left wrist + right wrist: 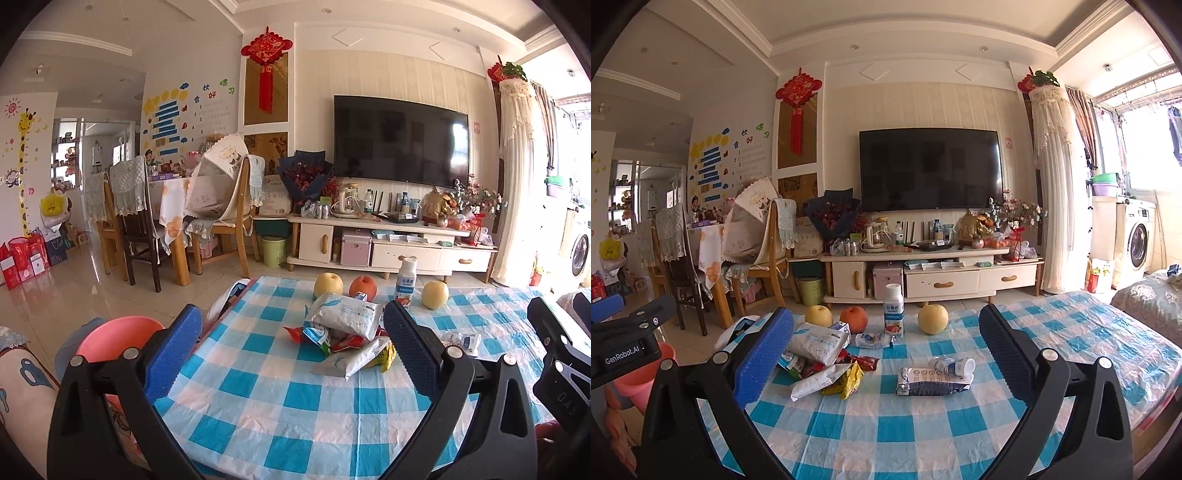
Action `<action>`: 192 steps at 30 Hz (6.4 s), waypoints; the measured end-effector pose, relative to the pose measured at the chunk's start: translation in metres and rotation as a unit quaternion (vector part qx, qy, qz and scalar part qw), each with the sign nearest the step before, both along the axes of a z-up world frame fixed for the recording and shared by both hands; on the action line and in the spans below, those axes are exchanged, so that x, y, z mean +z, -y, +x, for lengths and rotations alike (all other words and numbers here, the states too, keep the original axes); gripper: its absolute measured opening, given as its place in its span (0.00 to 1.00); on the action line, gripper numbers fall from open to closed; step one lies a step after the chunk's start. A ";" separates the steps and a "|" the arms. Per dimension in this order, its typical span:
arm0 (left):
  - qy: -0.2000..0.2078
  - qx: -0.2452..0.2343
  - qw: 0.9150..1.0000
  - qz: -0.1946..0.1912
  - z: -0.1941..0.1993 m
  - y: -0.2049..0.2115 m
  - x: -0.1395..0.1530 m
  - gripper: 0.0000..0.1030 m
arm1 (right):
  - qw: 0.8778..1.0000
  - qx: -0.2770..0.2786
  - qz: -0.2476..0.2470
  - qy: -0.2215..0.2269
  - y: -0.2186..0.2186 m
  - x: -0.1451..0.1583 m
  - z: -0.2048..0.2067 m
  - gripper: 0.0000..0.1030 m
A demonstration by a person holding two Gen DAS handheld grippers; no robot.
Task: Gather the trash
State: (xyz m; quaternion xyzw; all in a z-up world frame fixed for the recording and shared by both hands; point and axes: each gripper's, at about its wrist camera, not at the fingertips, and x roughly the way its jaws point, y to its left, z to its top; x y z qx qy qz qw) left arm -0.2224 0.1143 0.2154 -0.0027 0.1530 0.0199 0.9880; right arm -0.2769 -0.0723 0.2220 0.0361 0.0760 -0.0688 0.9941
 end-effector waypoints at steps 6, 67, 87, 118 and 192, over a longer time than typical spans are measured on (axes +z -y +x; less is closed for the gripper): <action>0.003 0.003 1.000 0.005 -0.003 0.000 0.003 0.96 | 1.000 -0.002 -0.007 0.002 -0.004 0.002 0.000 0.96; -0.108 -0.128 0.986 0.007 0.105 -0.015 -0.111 0.96 | 0.989 -0.015 0.046 -0.143 0.075 -0.027 0.083 0.97; -0.252 -0.273 0.928 -0.037 0.208 0.033 -0.160 0.96 | 0.936 -0.024 0.112 -0.333 0.185 -0.115 0.215 0.96; -0.318 -0.284 0.902 -0.068 0.235 0.069 -0.192 0.93 | 0.893 0.215 0.070 -0.389 0.121 -0.154 0.249 0.50; -0.134 0.004 0.968 -0.214 0.137 -0.183 -0.102 0.22 | 0.882 0.368 0.044 -0.292 -0.164 -0.016 0.209 0.57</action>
